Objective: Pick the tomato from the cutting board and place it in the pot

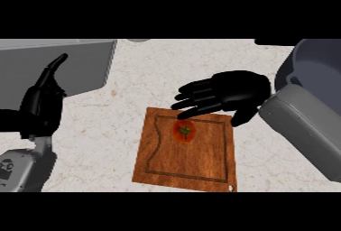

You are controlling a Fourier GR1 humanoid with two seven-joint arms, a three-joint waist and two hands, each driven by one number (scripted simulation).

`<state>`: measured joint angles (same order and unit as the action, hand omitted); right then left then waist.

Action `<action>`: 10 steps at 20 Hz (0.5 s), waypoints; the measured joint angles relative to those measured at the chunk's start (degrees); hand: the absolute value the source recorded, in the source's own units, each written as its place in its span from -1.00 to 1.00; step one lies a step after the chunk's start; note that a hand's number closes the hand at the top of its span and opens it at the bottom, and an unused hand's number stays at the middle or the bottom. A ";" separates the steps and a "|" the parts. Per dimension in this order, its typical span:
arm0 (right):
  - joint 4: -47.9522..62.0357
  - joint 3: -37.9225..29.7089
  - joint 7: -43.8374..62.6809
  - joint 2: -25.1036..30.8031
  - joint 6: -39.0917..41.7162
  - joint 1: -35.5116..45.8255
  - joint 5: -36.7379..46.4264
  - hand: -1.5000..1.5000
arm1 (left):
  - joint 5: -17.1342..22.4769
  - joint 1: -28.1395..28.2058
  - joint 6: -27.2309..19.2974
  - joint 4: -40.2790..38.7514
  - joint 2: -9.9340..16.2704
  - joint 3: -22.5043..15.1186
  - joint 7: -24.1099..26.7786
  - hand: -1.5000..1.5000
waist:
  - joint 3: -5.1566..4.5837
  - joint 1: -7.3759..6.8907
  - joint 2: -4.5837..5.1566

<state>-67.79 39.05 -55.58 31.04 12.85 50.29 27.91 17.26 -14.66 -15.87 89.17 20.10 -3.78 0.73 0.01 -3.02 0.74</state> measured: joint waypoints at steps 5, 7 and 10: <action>8.72 2.50 -1.39 -4.66 -2.48 1.90 5.59 -1.00 | 0.17 0.42 0.73 -0.58 0.09 1.15 -0.43 0.00 | -0.05 1.00 -0.37; 10.96 3.62 -1.61 -6.60 -3.21 1.65 7.54 -1.00 | 0.59 0.76 1.95 -1.42 0.33 1.84 0.11 0.00 | -0.07 1.33 -0.42; 13.89 4.25 -2.03 -8.95 -4.30 1.71 9.76 -1.00 | 0.29 0.97 1.88 -0.67 0.09 1.77 -1.29 0.00 | -0.11 1.63 -0.47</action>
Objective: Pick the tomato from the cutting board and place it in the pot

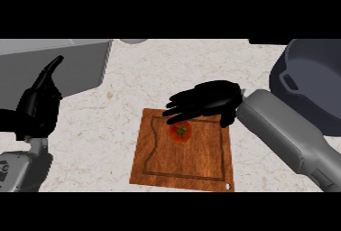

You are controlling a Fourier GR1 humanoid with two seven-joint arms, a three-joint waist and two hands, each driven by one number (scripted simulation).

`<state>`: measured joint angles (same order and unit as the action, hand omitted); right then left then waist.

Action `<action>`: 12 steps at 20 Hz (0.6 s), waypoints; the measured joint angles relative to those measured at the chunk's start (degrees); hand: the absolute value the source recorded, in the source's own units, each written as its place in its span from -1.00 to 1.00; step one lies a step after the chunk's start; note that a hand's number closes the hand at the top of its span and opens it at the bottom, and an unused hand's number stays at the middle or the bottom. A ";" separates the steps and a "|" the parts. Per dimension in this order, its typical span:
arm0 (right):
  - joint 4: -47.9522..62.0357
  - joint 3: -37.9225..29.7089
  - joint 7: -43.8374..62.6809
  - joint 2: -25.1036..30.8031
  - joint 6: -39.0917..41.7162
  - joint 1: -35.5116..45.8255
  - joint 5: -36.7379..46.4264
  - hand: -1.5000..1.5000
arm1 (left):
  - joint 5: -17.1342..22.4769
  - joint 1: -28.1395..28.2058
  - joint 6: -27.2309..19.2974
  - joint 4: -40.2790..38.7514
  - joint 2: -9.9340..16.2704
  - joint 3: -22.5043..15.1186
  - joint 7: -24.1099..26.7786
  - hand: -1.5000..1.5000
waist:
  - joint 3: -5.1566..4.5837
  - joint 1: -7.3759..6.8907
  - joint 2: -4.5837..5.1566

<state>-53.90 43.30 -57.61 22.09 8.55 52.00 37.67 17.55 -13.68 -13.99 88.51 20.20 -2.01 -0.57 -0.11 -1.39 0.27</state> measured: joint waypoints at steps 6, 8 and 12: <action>4.94 0.07 -2.17 -3.87 -2.82 -0.81 3.15 -1.00 | -1.11 0.24 -0.33 0.54 -0.85 -0.11 -1.35 0.00 | -0.03 0.28 -0.03; 5.70 -0.33 -3.02 -4.41 -3.56 -0.92 3.52 -1.00 | -1.30 0.95 0.06 -0.08 -1.43 -0.10 -0.46 0.00 | -0.05 0.37 -0.02; 6.98 -1.05 -3.14 -6.79 -5.00 -1.56 5.40 -1.00 | -1.52 1.30 0.16 0.33 -1.65 0.51 -1.43 0.00 | -0.09 0.49 -0.04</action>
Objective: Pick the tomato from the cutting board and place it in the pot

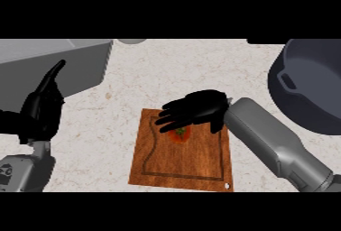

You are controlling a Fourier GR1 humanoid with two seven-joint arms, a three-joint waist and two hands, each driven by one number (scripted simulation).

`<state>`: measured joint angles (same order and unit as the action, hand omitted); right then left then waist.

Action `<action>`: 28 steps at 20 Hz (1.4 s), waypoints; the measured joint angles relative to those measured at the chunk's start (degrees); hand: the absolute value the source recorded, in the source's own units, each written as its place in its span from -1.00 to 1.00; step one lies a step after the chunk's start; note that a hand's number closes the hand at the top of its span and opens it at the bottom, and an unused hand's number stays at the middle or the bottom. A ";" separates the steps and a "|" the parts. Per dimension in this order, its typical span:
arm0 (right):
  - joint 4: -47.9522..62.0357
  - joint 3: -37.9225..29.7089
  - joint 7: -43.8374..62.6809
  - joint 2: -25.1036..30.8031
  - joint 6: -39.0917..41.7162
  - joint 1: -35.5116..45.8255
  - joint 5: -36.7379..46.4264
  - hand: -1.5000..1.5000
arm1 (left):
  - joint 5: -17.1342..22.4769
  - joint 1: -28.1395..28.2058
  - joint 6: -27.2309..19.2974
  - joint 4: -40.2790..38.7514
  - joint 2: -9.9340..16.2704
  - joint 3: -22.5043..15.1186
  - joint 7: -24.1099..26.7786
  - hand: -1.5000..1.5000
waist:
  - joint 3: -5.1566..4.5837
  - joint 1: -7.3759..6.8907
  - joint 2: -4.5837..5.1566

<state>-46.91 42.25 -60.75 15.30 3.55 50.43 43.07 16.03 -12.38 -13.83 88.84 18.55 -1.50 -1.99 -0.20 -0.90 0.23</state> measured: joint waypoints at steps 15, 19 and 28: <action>11.27 -3.58 1.07 -9.58 -7.03 -1.17 9.56 -1.00 | -1.72 -0.35 1.42 0.54 -1.36 1.56 -0.89 0.00 | -0.01 0.00 -0.04; 13.73 -4.13 0.78 -11.65 -8.22 -0.86 11.43 -1.00 | -1.62 -0.96 2.18 0.30 -1.17 2.43 -1.60 0.00 | -0.08 0.00 -0.15; 12.51 -0.98 -1.73 -13.19 -12.28 -2.31 15.27 1.00 | -3.01 -1.13 1.88 -0.65 -2.91 1.92 -0.42 0.00 | -0.36 0.12 -0.57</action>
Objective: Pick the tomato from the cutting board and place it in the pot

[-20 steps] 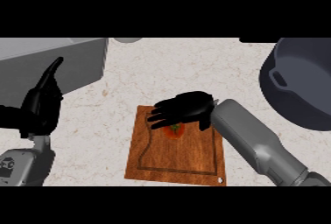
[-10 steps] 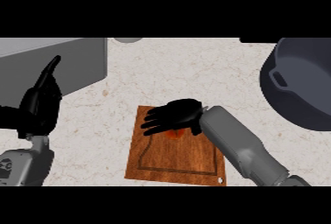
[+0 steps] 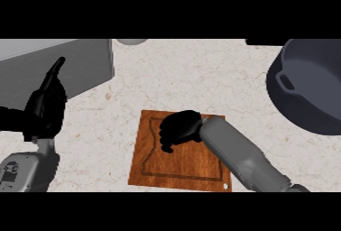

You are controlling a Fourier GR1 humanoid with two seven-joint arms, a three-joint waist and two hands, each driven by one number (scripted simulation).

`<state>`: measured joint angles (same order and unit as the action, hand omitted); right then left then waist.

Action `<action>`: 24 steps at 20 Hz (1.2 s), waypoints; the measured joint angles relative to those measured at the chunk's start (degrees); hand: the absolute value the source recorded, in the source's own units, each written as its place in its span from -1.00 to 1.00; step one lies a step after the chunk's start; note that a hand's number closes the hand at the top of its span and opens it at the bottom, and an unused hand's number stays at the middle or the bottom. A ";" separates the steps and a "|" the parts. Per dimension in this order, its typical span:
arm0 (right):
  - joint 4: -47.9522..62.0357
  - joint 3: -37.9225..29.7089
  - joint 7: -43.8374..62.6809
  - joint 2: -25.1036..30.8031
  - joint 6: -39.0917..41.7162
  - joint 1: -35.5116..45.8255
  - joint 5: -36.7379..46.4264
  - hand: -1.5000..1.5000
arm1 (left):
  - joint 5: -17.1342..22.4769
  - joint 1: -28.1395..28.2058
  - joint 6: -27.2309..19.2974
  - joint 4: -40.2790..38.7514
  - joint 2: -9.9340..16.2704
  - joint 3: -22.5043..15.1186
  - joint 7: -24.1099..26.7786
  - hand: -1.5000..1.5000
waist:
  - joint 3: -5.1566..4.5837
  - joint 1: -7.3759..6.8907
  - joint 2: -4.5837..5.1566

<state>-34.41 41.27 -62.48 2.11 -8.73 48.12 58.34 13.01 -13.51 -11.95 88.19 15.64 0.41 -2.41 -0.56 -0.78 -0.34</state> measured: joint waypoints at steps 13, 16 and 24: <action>-8.66 -3.89 -0.28 2.88 -5.19 -4.84 -1.93 1.00 | -0.84 0.88 0.22 0.48 -0.61 0.55 0.48 0.00 | 0.02 0.78 -0.14; -6.08 -11.49 9.02 3.47 -5.27 -3.03 -5.41 1.00 | -0.83 1.32 0.05 1.05 -0.65 0.60 0.57 0.00 | 0.18 1.08 0.29; 2.31 -29.71 40.02 8.43 -10.62 -0.33 -12.01 1.00 | -0.96 4.08 -1.27 3.10 -0.41 1.63 1.34 0.00 | 0.06 3.70 0.90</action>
<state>-32.10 11.56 -22.46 10.54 -19.36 47.79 46.32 12.06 -9.43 -13.22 91.29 15.24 2.04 -1.07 -0.50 2.93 0.56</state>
